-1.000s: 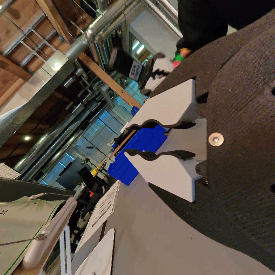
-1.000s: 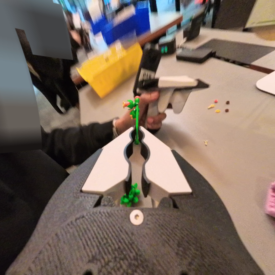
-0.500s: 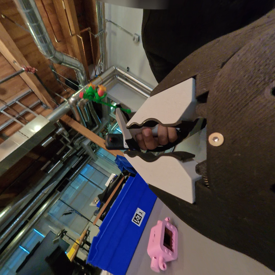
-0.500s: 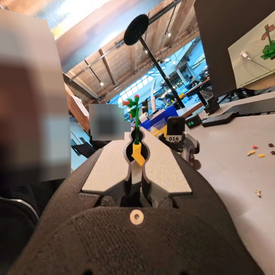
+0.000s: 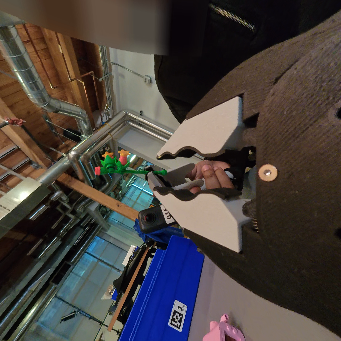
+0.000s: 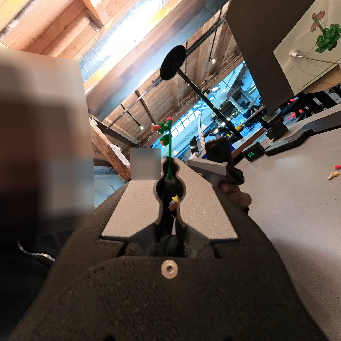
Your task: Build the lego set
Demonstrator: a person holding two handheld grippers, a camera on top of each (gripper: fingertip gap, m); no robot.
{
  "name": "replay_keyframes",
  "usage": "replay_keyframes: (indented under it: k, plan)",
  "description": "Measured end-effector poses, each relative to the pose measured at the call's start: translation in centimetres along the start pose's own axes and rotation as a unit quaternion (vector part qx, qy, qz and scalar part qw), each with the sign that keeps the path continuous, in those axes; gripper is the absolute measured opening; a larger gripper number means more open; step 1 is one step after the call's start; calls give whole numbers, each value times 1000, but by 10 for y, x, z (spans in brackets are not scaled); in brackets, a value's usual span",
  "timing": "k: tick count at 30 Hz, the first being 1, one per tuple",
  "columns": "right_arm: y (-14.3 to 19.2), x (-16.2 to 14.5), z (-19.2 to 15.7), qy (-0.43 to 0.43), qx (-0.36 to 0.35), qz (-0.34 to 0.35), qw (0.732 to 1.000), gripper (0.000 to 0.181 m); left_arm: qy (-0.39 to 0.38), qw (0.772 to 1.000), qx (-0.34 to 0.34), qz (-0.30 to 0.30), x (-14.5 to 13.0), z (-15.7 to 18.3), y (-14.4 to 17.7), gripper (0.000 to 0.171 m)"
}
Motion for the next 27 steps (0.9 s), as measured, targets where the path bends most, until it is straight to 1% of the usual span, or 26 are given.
replay_keyframes:
  k: [1,5,8,12,15,16,17,21,27]
  plan:
    - [0,0,1,-5,3,4,1000,0,-2,1000,1,3,0,0,0,26]
    - [1,-1,3,-21,9,8,1000,0,-4,1000,4,10,1,0,1,23]
    - [1,-1,4,-20,6,10,1000,0,-5,1000,6,21,2,0,3,21]
    - [0,-2,4,-11,-7,-1,1000,0,-14,999,26,33,4,-1,6,17]
    - [1,-4,6,-7,-20,-9,1000,0,-16,998,27,47,7,1,8,11]
    - [1,-5,7,-8,-23,-11,1000,0,-16,998,26,49,7,1,9,3]
    - [1,-5,7,-8,-25,-14,1000,0,-17,998,27,47,7,1,9,0]
    - [0,-7,7,2,-35,-29,999,0,-14,999,29,40,7,1,9,0]
    - [-4,-9,2,61,-77,-83,992,0,-7,999,35,25,5,-1,5,0]
Point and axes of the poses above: each gripper's, where its closed fingertips meet, y back along the fingers, x out of its top, z = x × y across the jaws, the point moved 10 cm from there along y, back along the fingers, and after that the axes turned 1 degree about -x, right-handed, at the moved point
